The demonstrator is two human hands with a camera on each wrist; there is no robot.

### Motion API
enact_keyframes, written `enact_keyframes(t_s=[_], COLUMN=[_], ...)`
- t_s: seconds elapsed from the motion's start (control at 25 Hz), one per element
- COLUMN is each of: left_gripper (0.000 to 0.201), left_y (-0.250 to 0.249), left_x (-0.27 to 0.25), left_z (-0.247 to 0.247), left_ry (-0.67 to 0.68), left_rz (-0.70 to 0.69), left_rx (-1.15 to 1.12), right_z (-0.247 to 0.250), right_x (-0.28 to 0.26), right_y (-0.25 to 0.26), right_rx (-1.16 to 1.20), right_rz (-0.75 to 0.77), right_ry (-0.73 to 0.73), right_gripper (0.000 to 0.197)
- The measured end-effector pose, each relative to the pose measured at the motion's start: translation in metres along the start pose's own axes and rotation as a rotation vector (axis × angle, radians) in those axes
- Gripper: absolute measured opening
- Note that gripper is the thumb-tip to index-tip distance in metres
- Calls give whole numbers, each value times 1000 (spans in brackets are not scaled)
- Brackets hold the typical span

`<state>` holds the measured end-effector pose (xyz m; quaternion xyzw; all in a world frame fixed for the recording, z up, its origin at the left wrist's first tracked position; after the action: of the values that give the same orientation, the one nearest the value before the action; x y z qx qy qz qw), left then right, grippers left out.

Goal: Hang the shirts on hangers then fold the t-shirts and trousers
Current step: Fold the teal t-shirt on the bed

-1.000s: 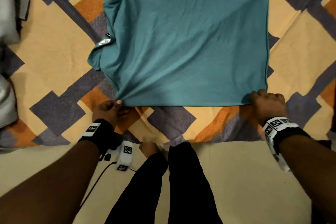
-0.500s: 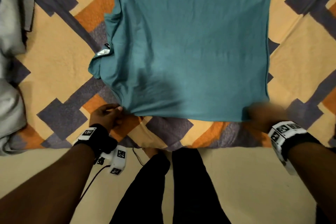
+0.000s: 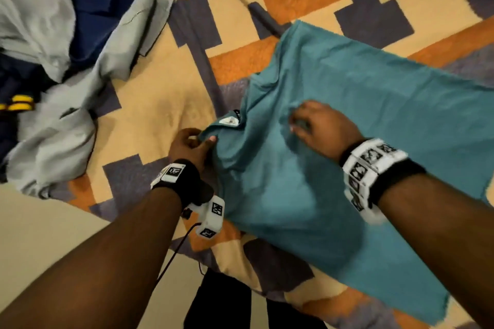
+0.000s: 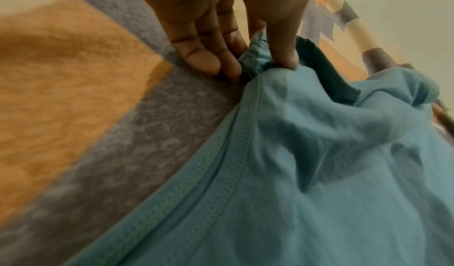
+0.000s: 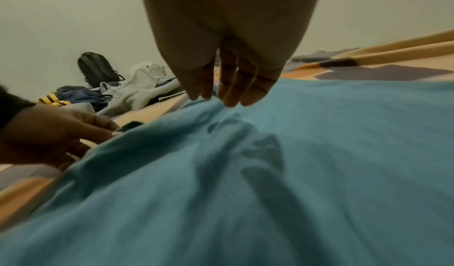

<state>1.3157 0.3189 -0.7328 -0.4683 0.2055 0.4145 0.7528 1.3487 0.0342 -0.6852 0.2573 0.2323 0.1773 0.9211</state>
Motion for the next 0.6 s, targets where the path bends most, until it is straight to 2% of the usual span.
enact_keyframes(t_s=[0.04,0.12,0.16,0.28,0.36,0.44,0.52,0.6], left_gripper=[18,16,15,12,15,22,26,21], left_y=[-3,-4,-8,-13,-15,-18,-24,-29], left_x=[1,3,1,12,20,29,38,45], left_z=[-1,5,8,23,24,21,19,20], left_ry=[16,17,11,-25,22,95,172,204], left_rz=[-29,-65,-91,-110,-102,-140,-273,-344], left_rx=[-34,-129,-176,-321,-315,-226,64,283], right_z=[11,22,26,21,20,20,18,19], right_x=[26,74,91,135,151,162,166,173], right_y=[10,27,32,45,50,54,54,50], right_rx=[-8,-55,-86,-268,-382,-401,-379,-391], right_rz=[39,49,19,-51,-28,22,25,4], right_ry=[-70,-87,-31,303,429,474,509,542], right_gripper=[34,50,55,62,61,52,46,35])
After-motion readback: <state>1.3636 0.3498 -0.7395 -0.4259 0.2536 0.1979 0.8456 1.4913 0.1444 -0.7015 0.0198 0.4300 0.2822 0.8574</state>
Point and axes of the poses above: each hand's wrist, its own x-axis towards the middle knuckle, its own z-axis out of the back of the hand, y = z × x, the point moved 4 cm from there along x, towards the middle knuckle, and after that the axes turned 7 degrees about z, right-handed, at the moved point
